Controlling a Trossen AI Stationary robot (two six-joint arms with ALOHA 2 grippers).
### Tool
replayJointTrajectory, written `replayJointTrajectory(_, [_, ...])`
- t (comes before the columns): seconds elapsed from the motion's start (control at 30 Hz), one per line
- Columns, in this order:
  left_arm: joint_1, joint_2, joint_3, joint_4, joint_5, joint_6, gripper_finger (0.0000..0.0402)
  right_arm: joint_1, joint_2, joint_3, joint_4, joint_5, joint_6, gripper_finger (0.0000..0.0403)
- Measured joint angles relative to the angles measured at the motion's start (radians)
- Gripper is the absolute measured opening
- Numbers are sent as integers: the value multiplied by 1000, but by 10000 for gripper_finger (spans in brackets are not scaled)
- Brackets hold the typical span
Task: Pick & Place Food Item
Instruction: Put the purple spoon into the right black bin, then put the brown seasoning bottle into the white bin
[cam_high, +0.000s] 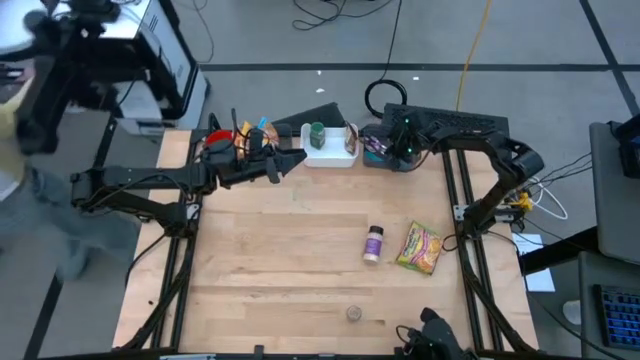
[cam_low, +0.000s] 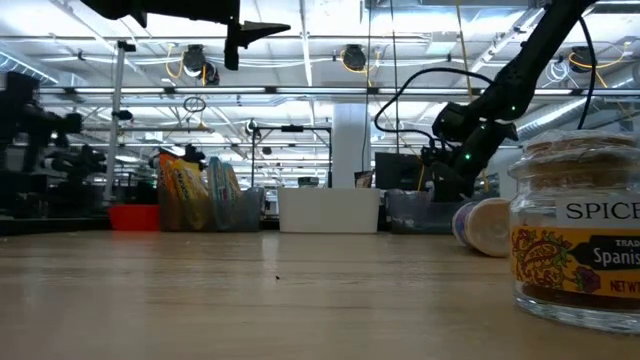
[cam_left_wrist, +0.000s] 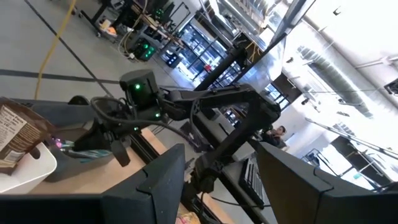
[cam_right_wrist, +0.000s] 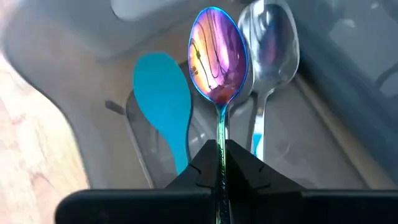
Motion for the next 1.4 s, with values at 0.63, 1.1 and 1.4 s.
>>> replayJointTrajectory(0.63, [0, 0, 0, -1, 0, -19, 209, 0, 18, 0, 8, 2, -14, 10])
replayJointTrajectory(1.1, [0, 0, 0, -1, 2, -27, 209, 0, -24, -1, 65, 6, 4, 96])
replayJointTrajectory(1.4, [35, -29, 1, 57, 128, -26, 209, 0, -261, -1, 106, 4, 101, 122])
